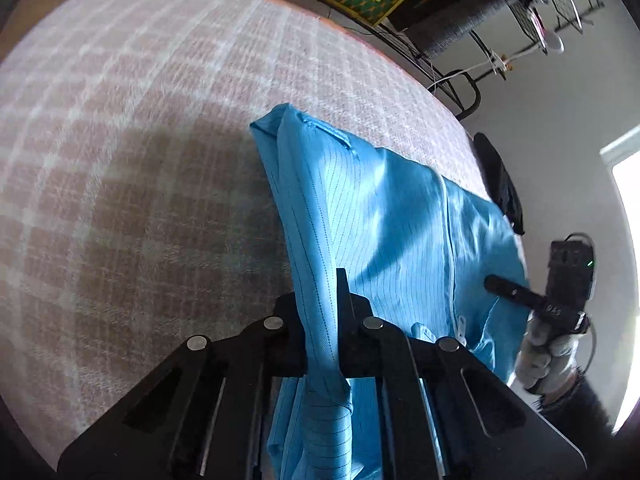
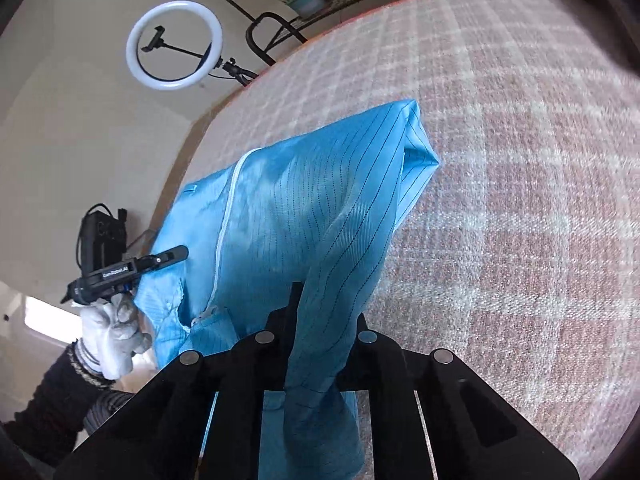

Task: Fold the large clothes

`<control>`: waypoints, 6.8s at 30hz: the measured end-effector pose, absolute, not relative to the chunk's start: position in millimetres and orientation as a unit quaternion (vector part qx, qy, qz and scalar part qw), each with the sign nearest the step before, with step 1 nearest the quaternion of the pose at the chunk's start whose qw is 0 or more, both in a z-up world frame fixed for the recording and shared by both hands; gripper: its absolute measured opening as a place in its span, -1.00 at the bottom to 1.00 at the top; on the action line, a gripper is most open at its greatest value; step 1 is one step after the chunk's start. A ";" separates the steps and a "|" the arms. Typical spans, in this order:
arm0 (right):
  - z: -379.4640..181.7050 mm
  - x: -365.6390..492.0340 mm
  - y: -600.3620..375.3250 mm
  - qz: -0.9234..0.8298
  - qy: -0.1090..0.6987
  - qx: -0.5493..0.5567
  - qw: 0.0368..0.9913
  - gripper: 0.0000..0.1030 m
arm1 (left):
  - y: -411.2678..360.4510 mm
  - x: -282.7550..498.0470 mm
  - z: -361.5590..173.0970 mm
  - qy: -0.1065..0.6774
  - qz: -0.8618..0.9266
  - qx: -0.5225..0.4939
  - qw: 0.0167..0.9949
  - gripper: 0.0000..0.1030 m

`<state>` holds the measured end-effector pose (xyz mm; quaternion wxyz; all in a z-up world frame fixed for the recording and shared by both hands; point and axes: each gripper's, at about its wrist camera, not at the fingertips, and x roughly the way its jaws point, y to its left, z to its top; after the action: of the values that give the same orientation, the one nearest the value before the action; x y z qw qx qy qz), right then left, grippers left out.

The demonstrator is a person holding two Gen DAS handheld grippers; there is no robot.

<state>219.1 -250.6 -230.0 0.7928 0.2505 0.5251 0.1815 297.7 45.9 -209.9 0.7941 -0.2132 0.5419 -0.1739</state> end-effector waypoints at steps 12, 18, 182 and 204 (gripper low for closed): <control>-166.0 198.6 -242.6 0.171 0.493 0.161 0.838 -0.88 | -5.0 283.4 -155.2 0.494 -0.214 -0.173 0.825 -0.92; -139.5 186.5 -279.0 0.148 0.475 0.146 0.855 -0.89 | -43.6 287.6 -135.8 0.475 -0.256 -0.161 0.827 -0.92; -65.0 74.3 -289.0 -0.275 0.279 0.052 0.919 0.62 | -140.0 164.2 -21.9 0.297 -0.273 0.051 0.913 1.00; -65.8 79.4 -287.0 -0.267 0.284 0.054 0.919 0.62 | -140.4 158.4 -17.0 0.303 -0.278 0.035 0.911 1.00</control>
<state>79.4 -287.0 -65.8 0.9193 0.0542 0.2841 -0.2670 158.4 -140.4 -17.0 0.9108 0.0353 0.3034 -0.2778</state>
